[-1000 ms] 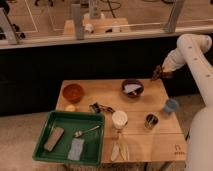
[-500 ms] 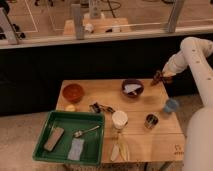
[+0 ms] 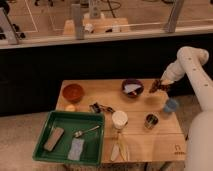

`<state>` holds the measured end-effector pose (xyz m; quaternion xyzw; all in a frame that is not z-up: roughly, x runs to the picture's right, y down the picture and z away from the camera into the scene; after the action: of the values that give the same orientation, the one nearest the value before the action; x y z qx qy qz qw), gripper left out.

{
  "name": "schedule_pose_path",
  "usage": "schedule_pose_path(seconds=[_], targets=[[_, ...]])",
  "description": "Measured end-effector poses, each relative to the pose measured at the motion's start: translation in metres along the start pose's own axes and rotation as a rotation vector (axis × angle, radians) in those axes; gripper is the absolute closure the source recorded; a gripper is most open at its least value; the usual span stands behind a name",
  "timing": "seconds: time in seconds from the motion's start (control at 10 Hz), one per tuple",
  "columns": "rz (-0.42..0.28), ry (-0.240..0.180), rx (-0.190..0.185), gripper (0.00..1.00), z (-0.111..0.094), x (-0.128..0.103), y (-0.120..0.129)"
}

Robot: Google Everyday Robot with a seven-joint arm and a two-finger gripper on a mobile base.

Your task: Place grapes in table surface

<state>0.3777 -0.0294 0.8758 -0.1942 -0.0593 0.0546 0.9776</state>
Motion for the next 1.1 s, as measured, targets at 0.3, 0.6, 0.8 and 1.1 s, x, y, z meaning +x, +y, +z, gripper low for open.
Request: schedule_pose_path(seconds=[0.3, 0.6, 0.8, 1.1], targets=[[-0.002, -0.007, -0.015, 0.82, 0.022, 0.0, 0.014], [-0.001, -0.026, -0.02, 0.51, 0.035, 0.001, 0.025], [-0.013, -0.048, -0.024, 0.33, 0.039, -0.001, 0.031], [-0.034, -0.081, -0.031, 0.2, 0.045, -0.008, 0.036]])
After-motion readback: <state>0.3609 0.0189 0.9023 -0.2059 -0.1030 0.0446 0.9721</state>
